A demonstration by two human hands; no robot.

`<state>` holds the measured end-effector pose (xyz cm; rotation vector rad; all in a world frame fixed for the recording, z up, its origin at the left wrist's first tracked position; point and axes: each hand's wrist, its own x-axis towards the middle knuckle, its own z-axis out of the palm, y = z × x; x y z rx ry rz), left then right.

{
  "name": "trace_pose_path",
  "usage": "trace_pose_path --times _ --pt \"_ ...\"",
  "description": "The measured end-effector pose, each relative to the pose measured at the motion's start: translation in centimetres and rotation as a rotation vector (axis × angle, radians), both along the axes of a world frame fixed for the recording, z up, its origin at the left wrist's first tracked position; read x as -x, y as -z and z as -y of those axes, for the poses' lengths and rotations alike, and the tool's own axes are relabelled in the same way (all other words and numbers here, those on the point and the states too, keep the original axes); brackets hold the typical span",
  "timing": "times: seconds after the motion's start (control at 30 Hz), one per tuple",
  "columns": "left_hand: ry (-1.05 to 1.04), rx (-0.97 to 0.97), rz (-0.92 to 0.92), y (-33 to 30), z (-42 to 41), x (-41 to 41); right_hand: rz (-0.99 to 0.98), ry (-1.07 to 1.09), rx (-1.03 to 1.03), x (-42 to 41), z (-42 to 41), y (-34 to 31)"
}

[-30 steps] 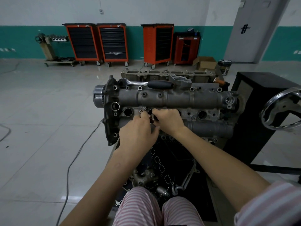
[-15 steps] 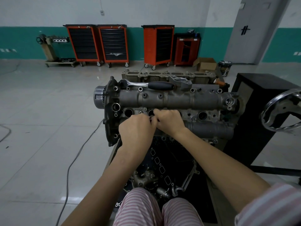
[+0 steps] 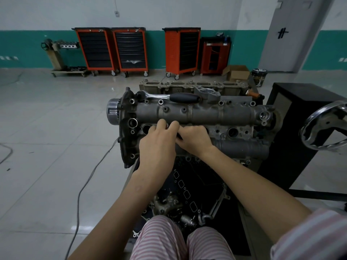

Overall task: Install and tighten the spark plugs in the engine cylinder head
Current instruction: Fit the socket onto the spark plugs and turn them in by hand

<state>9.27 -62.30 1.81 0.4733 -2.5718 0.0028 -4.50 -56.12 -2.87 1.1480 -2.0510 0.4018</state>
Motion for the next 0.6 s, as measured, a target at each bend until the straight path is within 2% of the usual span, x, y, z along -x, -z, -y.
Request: trace_pose_path --times 0.23,0.43,0.6 --pt "-0.068 -0.092 0.001 0.32 0.45 0.03 0.015 -0.016 0.013 0.14 0.1 0.24" --pt "-0.123 -0.01 0.0 0.49 0.25 0.41 0.031 -0.01 0.047 0.06 0.37 0.21" --pt "-0.023 -0.003 -0.043 0.31 0.15 0.08 0.091 -0.022 0.038 -0.11 0.27 0.0"
